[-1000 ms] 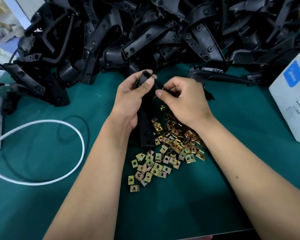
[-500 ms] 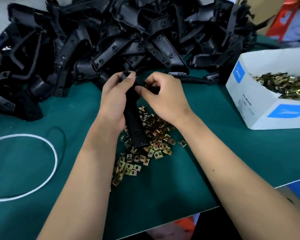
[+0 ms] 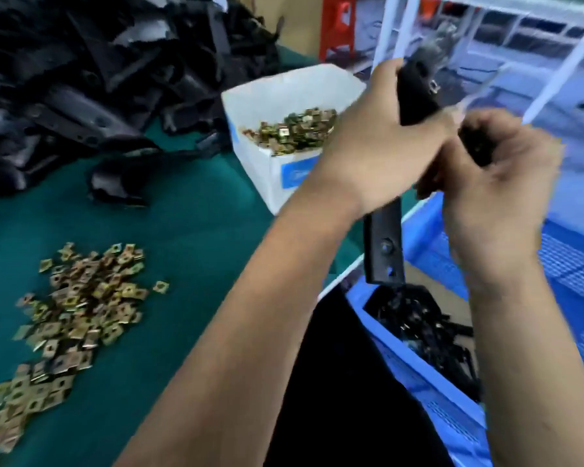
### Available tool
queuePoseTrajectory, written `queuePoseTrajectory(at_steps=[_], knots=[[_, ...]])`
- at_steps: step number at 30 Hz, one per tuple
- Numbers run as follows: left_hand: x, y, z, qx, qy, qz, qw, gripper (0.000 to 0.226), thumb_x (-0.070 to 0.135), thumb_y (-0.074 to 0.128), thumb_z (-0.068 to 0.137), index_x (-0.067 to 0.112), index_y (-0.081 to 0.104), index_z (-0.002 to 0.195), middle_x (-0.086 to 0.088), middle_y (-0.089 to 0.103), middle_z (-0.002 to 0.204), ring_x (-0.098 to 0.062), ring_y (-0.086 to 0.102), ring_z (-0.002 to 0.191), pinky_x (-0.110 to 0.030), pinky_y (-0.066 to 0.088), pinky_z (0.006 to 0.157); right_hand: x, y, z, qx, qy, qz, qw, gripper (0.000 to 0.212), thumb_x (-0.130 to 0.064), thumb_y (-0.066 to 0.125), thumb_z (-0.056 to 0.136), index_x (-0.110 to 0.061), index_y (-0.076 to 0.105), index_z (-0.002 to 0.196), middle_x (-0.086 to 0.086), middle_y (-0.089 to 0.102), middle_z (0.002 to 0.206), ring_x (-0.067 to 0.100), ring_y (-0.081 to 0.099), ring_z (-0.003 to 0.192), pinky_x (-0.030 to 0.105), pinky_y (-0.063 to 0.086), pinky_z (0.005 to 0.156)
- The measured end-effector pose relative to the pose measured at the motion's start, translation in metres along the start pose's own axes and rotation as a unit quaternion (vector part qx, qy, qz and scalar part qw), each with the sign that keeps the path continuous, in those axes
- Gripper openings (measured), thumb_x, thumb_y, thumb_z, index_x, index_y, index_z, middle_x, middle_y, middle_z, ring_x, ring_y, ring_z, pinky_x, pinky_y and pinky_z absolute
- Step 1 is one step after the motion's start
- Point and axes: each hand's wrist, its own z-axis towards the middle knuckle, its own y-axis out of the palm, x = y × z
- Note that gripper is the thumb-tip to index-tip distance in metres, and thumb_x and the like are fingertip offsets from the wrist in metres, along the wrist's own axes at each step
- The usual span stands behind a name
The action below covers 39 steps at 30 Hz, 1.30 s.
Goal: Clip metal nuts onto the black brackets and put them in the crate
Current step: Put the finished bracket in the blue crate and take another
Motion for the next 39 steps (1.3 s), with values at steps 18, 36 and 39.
queuePoseTrajectory(at_steps=[18,36,39], knots=[[-0.224,0.208,-0.049,-0.144,-0.454,0.109,0.873,0.06,0.037,0.067,0.089,0.007,0.047,0.136,-0.017,0.055,0.141,-0.035,0.059,0.123,-0.041,0.053,0.102,0.273,-0.117,-0.145,0.233,0.652,0.088,0.716,0.015,-0.001,0.057,0.102,0.001,0.057,0.087,0.016,0.057,0.071,0.028,0.059,0.055,0.03,0.054,0.045],[-0.112,0.182,-0.008,-0.058,-0.038,0.16,0.985,0.016,0.011,0.063,0.091,0.023,0.073,0.095,0.01,0.075,0.1,-0.011,0.069,0.094,-0.031,0.055,0.089,0.149,-0.079,-0.053,0.114,0.378,-0.215,0.893,0.021,-0.028,0.061,0.086,-0.014,0.062,0.071,-0.003,0.062,0.065,0.017,0.054,0.064,0.031,0.039,0.059],[-0.064,0.144,0.004,0.022,0.097,0.094,0.991,0.014,0.011,0.063,0.087,0.022,0.072,0.09,0.013,0.074,0.088,-0.005,0.064,0.074,-0.032,0.055,0.078,0.089,-0.058,-0.022,0.143,0.23,-0.178,0.946,0.028,-0.04,0.055,0.08,-0.016,0.068,0.083,-0.01,0.064,0.067,-0.004,0.051,0.057,0.021,0.04,0.056]])
